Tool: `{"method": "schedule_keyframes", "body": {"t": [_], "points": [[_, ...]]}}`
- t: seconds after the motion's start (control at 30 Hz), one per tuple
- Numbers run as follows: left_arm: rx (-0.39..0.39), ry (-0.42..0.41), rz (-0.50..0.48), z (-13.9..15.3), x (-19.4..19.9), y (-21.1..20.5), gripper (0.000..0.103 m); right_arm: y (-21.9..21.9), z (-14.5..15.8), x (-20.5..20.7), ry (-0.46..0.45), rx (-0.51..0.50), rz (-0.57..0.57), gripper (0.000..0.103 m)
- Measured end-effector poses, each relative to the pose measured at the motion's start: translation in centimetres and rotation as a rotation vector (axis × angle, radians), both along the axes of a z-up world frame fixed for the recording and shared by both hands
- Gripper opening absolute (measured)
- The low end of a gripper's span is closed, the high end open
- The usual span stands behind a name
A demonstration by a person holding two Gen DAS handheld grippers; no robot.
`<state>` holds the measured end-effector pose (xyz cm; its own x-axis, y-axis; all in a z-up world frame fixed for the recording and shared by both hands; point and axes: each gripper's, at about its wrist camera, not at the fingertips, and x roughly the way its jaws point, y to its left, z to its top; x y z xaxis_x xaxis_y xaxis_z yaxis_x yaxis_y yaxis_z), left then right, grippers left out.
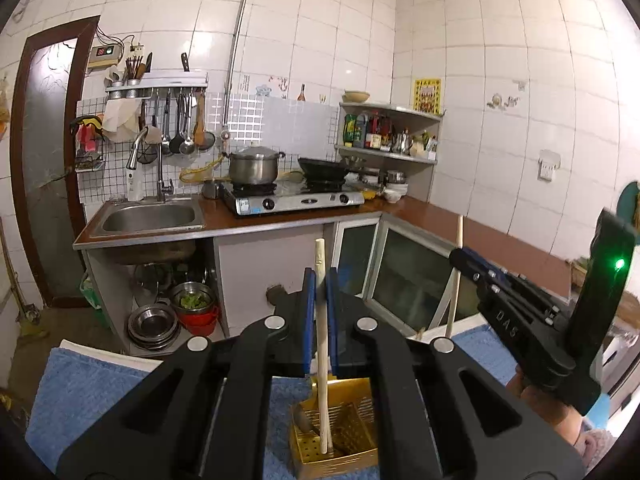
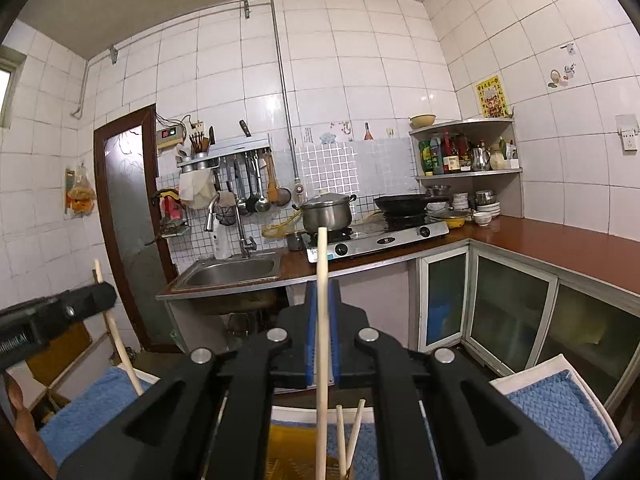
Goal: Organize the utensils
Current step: 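Lower both chopsticks into the yellow caddy and open both tools, then move both open tools back toward the last chopstick on the towel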
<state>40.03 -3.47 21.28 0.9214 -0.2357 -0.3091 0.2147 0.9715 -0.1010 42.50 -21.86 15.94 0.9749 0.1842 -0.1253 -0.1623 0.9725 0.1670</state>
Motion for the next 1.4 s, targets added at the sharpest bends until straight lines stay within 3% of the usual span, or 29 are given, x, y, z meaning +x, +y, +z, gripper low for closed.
{"method": "schedule_keyframes", "body": {"t": [0.37, 0.57, 0.8, 0.83, 0.87, 0.9, 0.93, 0.97, 1.13, 1.27, 1.4], "points": [[0.013, 0.055, -0.019, -8.1, 2.2, -0.1, 0.004, -0.7, -5.0, 0.7, -0.002, 0.003, 0.070, 0.006], [0.004, 0.109, -0.026, -11.8, 2.4, 0.1, 0.004, -0.9, -8.9, 0.6, 0.069, -0.005, 0.084, 0.006], [-0.042, 0.170, -0.030, -12.9, 1.8, 1.2, 0.005, -0.8, -11.4, 0.9, 0.195, -0.012, 0.121, 0.007], [-0.042, 0.179, -0.025, -13.0, 1.7, 1.2, 0.007, -0.6, -11.6, 0.8, 0.206, -0.020, 0.119, 0.008], [-0.045, 0.199, -0.025, -13.2, 1.8, 1.4, 0.017, -0.6, -11.7, 0.7, 0.221, -0.030, 0.113, 0.008], [-0.056, 0.213, -0.023, -13.2, 1.7, 1.6, 0.034, -0.6, -11.7, 0.6, 0.233, -0.035, 0.110, 0.021], [-0.068, 0.219, -0.014, -13.2, 1.4, 2.0, 0.042, -0.8, -11.8, 0.4, 0.254, -0.030, 0.111, 0.044], [-0.071, 0.215, -0.004, -13.1, 1.1, 2.2, 0.054, -1.0, -11.7, 0.1, 0.256, -0.024, 0.107, 0.052], [-0.062, 0.246, 0.029, -12.9, -0.7, 3.0, 0.064, -1.6, -11.4, -2.5, 0.287, -0.055, 0.076, 0.054], [-0.011, 0.290, 0.085, -13.8, -3.3, 3.5, 0.084, -2.0, -12.1, -5.2, 0.358, -0.066, 0.045, 0.054], [-0.001, 0.388, 0.091, -15.9, -6.0, 3.7, 0.085, -2.1, -14.5, -8.3, 0.474, -0.085, 0.034, 0.054]]}}
